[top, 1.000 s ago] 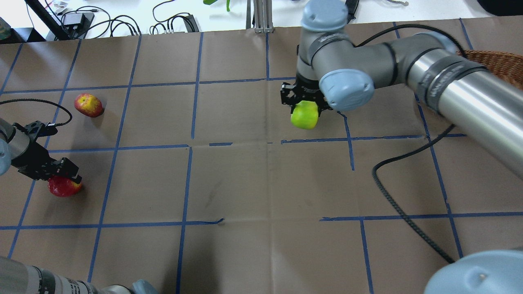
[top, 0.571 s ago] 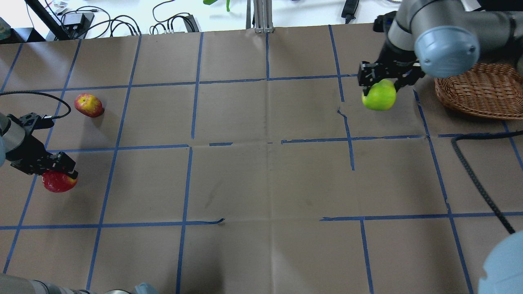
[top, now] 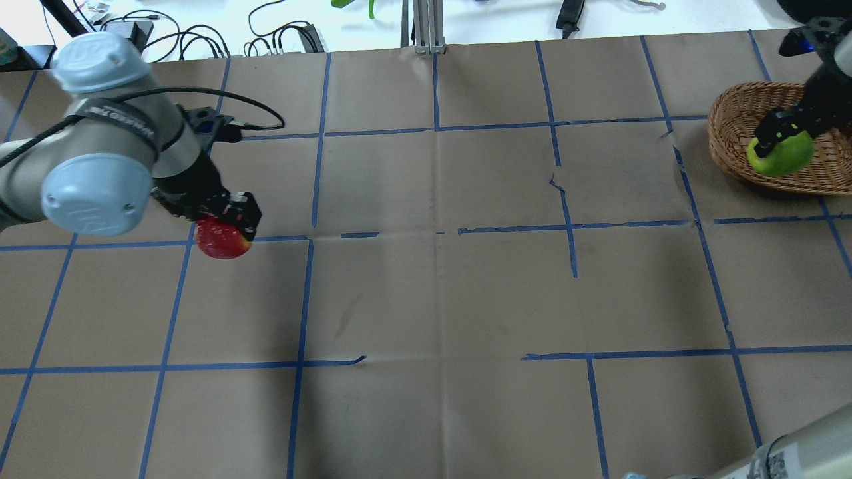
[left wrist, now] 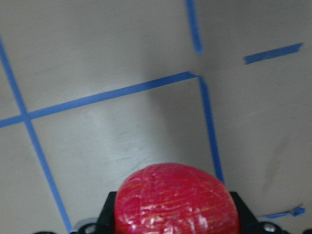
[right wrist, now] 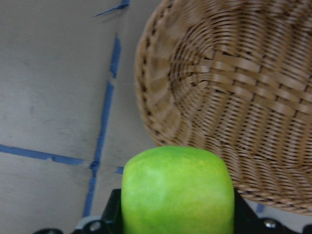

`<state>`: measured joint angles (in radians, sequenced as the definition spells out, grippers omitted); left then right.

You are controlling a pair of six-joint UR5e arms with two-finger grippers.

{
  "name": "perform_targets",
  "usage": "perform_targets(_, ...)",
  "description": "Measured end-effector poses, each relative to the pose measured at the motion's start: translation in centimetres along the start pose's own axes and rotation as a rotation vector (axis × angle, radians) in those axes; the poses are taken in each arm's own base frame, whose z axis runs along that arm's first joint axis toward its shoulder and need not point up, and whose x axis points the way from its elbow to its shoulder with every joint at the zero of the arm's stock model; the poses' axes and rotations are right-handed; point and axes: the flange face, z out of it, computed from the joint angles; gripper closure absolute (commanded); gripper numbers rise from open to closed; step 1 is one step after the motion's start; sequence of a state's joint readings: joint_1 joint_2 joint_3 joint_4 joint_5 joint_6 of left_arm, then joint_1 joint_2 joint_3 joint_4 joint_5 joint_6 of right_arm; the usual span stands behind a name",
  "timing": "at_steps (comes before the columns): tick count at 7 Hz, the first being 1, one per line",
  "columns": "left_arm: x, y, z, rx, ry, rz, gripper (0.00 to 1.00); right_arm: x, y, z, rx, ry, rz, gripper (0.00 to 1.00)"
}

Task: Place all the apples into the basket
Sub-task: 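Set the red apple at the table center with the left gripper while the right withdraws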

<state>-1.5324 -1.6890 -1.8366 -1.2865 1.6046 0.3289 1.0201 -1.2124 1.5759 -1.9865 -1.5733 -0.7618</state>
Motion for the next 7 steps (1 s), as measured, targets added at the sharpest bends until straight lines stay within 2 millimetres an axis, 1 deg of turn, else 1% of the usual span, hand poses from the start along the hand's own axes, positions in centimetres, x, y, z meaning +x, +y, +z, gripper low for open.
perform_targets(1,5.6,-2.6,0.5,-0.001,-0.010,0.100,0.76,5.0,0.4,1.2,0.028,-0.012,-0.032,0.96)
perform_targets(2,11.0,-6.2,2.0,0.000,-0.023,0.200,0.75,10.0,-0.2,2.8,0.059,-0.022,-0.088,0.95)
perform_targets(3,15.1,-10.0,3.8,0.010,-0.034,0.268,0.75,14.0,-0.8,4.4,0.084,-0.027,-0.135,0.95)
perform_targets(4,18.2,-13.7,5.9,0.027,-0.041,0.309,0.75,16.9,-1.2,6.1,0.101,-0.031,-0.164,0.93)
perform_targets(5,20.0,-16.4,7.4,0.041,-0.043,0.329,0.72,18.4,-1.5,7.6,0.105,-0.037,-0.180,0.72)
perform_targets(6,20.8,-18.0,8.1,0.049,-0.042,0.337,0.53,18.8,-1.5,8.7,0.103,-0.045,-0.189,0.06)
perform_targets(7,21.1,-18.6,8.7,0.048,-0.040,0.341,0.38,18.8,-1.5,9.3,0.099,-0.055,-0.196,0.00)
